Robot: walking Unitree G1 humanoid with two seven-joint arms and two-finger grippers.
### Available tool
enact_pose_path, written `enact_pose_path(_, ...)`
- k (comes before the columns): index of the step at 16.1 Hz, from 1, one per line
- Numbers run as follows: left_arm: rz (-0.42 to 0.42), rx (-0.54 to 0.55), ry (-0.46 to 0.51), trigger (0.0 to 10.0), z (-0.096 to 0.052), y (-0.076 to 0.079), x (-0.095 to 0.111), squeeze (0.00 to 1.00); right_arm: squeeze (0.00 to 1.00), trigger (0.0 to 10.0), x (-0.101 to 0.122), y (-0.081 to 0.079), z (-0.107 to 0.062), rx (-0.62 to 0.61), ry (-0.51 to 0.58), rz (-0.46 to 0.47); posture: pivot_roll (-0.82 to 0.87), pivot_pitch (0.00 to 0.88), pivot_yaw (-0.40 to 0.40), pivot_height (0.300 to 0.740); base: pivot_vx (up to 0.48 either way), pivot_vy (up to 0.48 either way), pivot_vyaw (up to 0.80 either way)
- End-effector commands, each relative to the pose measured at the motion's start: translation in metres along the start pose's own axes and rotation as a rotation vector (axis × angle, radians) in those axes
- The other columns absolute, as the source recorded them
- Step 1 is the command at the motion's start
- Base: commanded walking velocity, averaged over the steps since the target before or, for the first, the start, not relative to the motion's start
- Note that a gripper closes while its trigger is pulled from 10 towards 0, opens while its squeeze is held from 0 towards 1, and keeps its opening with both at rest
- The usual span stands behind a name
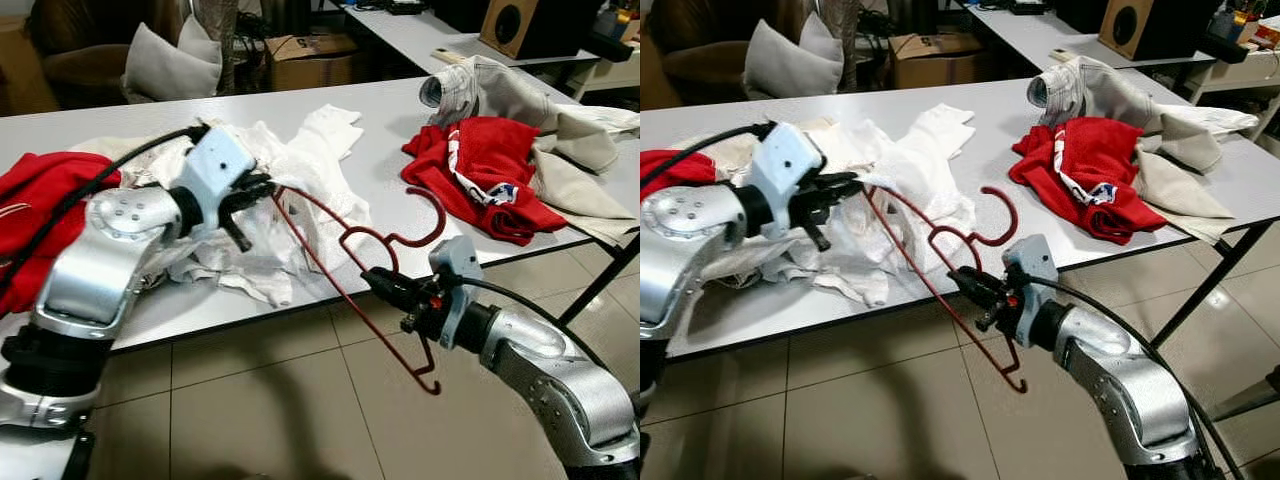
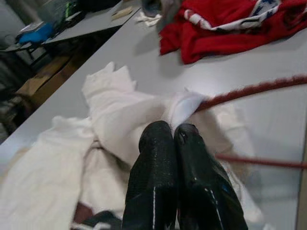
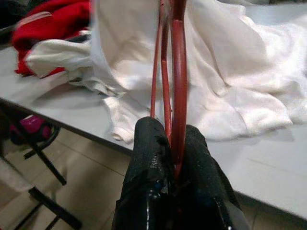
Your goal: Hang hanger
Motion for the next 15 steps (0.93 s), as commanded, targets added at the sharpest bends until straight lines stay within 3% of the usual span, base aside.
enact_pose_path(1, 0.017, 0.002, 0.012, 0.0, -0.004, -0.002, 0.007, 0.00, 0.00, 10.0, -0.012, 0.016, -0.006, -0.094, -0.032, 0.075, -0.15, 0.000, 0.004, 0.740, 0.000, 0.000, 0.00)
enact_pose_path(4, 0.028, 0.003, 0.017, 0.0, -0.004, -0.002, 0.010, 0.00, 0.00, 10.0, -0.032, 0.019, -0.014, -0.141, -0.092, 0.221, -0.15, 0.000, 0.004, 0.740, 0.000, 0.000, 0.00)
enact_pose_path(6, 0.046, -0.030, 0.057, 0.0, -0.004, 0.003, 0.019, 0.00, 0.00, 10.0, -0.045, 0.034, -0.017, -0.229, -0.129, 0.231, -0.15, 0.000, 0.011, 0.740, 0.000, 0.000, 0.00)
enact_pose_path(9, 0.057, -0.065, 0.075, 0.0, -0.003, 0.011, 0.022, 0.00, 0.00, 10.0, -0.024, 0.018, -0.008, -0.107, -0.045, 0.254, -0.15, 0.000, 0.014, 0.740, 0.000, 0.000, 0.00)
enact_pose_path(11, 0.054, -0.013, 0.075, 0.0, -0.001, 0.005, 0.021, 0.00, 0.00, 10.0, -0.017, 0.004, -0.011, -0.007, -0.030, 0.239, -0.15, 0.000, 0.009, 0.740, 0.000, 0.000, 0.00)
enact_pose_path(13, 0.054, 0.003, 0.081, 0.0, 0.000, 0.002, 0.022, 0.00, 0.00, 10.0, -0.017, 0.001, -0.015, 0.024, -0.027, 0.229, -0.15, 0.000, 0.007, 0.740, 0.000, 0.000, 0.00)
enact_pose_path(15, 0.059, -0.054, 0.106, 0.0, -0.003, 0.011, 0.027, 0.00, 0.00, 10.0, -0.014, 0.007, -0.014, 0.009, -0.013, 0.245, -0.15, 0.000, 0.007, 0.740, 0.000, 0.000, 0.00)
Point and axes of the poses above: a point about 5 cm out from each wrist's last joint towards the gripper, its own z axis pointing out of the wrist towards the gripper, its own x axis along the axis of the wrist's last joint, y = z × x, the point moved 5 cm from there along z, pointing out of the wrist towards the gripper
